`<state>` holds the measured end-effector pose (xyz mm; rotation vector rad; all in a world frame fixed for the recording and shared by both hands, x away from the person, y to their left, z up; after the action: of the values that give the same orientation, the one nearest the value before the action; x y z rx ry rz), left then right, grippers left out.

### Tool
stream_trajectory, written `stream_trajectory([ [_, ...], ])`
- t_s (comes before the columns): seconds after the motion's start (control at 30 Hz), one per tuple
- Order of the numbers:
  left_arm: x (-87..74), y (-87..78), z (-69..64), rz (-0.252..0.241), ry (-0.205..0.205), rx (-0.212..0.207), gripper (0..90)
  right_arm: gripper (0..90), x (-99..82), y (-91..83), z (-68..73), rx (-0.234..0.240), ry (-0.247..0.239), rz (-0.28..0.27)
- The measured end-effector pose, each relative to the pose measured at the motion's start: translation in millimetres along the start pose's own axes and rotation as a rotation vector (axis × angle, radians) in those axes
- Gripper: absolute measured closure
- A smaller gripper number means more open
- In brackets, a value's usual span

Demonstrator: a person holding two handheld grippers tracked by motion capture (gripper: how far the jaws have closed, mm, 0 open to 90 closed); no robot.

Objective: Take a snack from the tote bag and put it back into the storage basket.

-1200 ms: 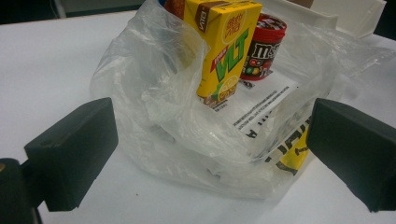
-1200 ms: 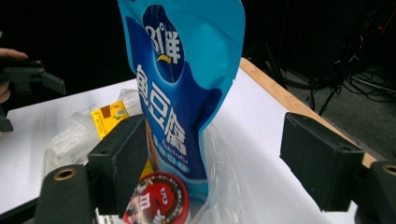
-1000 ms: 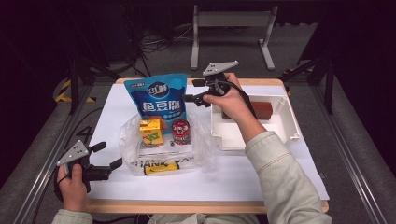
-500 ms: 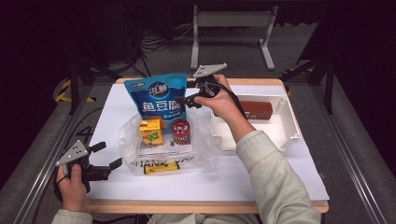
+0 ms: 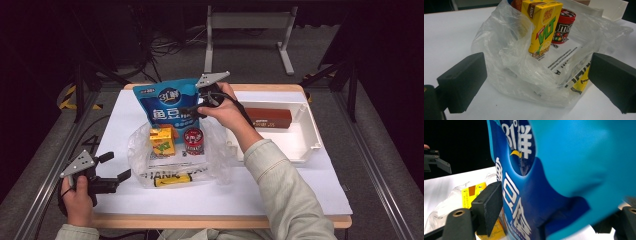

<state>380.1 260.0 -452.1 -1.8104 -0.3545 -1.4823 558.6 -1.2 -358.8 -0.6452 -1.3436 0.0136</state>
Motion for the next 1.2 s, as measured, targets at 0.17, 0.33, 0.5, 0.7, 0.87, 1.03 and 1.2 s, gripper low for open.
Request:
stream_trajectory([
  [0.17, -0.2, 0.3, 0.1, 0.003, -0.002, 0.000, 2.9, 23.7, -2.5, 10.4, 4.7, 0.012, -0.018, 0.014],
  [0.33, -0.1, 0.4, -0.1, 0.002, -0.002, -0.001, 2.9, 23.7, -2.4, 16.8, 6.2, 0.017, -0.039, 0.014],
  [0.5, -0.2, 0.4, 0.3, 0.001, -0.003, -0.001, 2.9, 26.3, -5.4, 25.2, 5.8, 0.011, -0.072, 0.034],
  [0.7, -0.1, 0.8, 0.2, 0.001, -0.004, -0.003, 2.9, 43.5, -9.6, 25.4, 5.4, 0.036, -0.118, 0.089],
  [0.87, 0.1, 1.1, 0.1, 0.001, -0.002, -0.003, 2.9, 61.3, -12.0, 25.5, 10.8, 0.087, -0.150, 0.121],
  [1.03, 0.1, 1.2, -0.1, 0.000, -0.001, -0.003, 2.9, 74.1, -12.1, 24.2, 13.0, 0.083, -0.184, 0.139],
  [1.2, 0.1, 0.6, 0.3, -0.001, -0.002, 0.000, 2.9, 78.7, -12.7, 23.9, 14.7, 0.068, -0.190, 0.147],
])
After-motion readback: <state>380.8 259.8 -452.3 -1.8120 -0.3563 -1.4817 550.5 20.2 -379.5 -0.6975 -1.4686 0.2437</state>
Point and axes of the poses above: each handheld gripper's, and its own axes: y roughly forward along the jaws, x roughly out of its top, z roughly to its left, the point moved 7 cm from there along y, roughly forward along the jaws, and after that the axes turned 6 degrees about y, right-handed, at the moved point
